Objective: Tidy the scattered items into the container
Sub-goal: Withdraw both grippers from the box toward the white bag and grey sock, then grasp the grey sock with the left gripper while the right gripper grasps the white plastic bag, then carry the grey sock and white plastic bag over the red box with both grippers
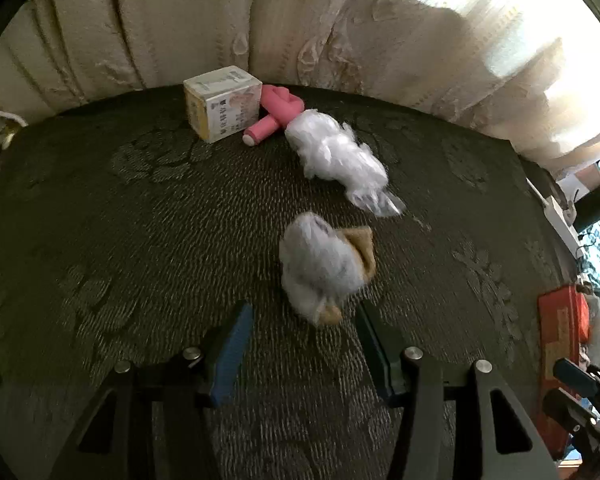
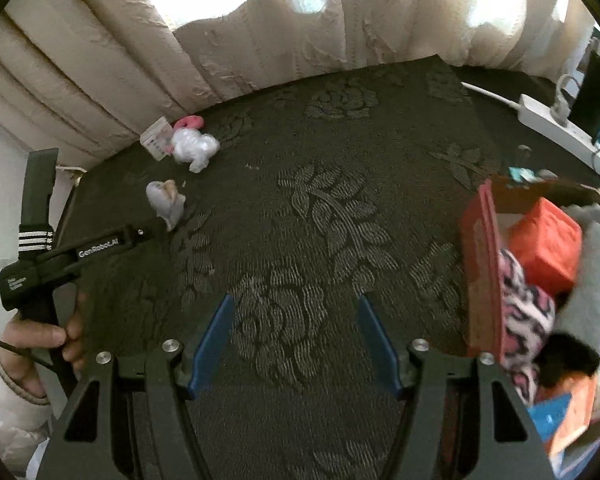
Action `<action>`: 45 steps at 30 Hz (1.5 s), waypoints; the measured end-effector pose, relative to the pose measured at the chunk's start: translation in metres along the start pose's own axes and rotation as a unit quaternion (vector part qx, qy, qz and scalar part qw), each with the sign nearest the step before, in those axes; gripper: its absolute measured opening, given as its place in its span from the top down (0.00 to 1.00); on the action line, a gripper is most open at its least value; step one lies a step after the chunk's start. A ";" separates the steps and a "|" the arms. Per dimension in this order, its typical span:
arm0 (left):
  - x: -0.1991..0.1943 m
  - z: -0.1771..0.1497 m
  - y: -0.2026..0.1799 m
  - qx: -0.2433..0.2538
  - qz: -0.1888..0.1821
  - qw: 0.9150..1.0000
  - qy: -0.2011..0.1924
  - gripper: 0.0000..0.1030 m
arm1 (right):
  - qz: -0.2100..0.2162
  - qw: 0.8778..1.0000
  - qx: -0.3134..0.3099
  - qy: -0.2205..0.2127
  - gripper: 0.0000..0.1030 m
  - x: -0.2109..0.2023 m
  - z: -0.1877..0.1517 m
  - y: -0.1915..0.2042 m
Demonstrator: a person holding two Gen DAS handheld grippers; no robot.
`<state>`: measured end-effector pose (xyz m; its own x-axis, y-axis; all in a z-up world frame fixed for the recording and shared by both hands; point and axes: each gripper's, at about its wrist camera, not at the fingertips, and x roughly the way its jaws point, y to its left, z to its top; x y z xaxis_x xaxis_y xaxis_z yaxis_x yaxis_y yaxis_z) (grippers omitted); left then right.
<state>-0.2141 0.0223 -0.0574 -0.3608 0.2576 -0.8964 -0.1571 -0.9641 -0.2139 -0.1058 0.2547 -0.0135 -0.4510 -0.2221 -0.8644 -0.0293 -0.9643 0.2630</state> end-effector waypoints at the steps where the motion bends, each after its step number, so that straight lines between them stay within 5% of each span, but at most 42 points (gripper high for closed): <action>1: 0.003 0.003 0.000 0.001 0.000 1.000 0.001 0.46 | 0.000 1.000 0.001 0.001 0.34 0.004 0.004 0.001; 11: 0.023 0.022 -0.004 0.035 -0.013 0.999 -0.011 0.46 | 0.016 0.999 -0.039 -0.008 0.34 0.045 0.061 0.040; 13: 0.023 0.024 0.002 0.023 -0.020 0.999 -0.012 0.50 | 0.020 0.998 -0.050 -0.013 0.34 0.051 0.071 0.049; 14: 0.023 0.025 0.005 0.016 -0.024 1.000 -0.012 0.62 | 0.022 0.998 -0.056 -0.015 0.34 0.054 0.077 0.053; 27: 0.002 0.032 0.040 -0.027 -0.023 0.999 -0.034 0.62 | 0.052 0.987 -0.149 -0.026 0.34 0.109 0.133 0.113; 34: 0.002 0.028 0.055 -0.050 -0.015 0.998 -0.029 0.62 | 0.050 0.984 -0.171 0.010 0.34 0.148 0.146 0.127; 39: 0.001 0.026 0.055 -0.053 -0.013 0.998 -0.025 0.62 | 0.041 0.984 -0.173 0.024 0.52 0.160 0.146 0.128; 45: -0.013 0.027 0.040 -0.038 -0.016 0.999 -0.034 0.62 | 0.040 0.986 -0.163 0.014 0.57 0.133 0.136 0.122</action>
<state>-0.2405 -0.0181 -0.0435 -0.4190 0.2894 -0.8606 -0.1001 -0.9568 -0.2729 -0.2903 0.1275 -0.0379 -0.4159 -0.2989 -0.8589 0.2951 -0.9377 0.1835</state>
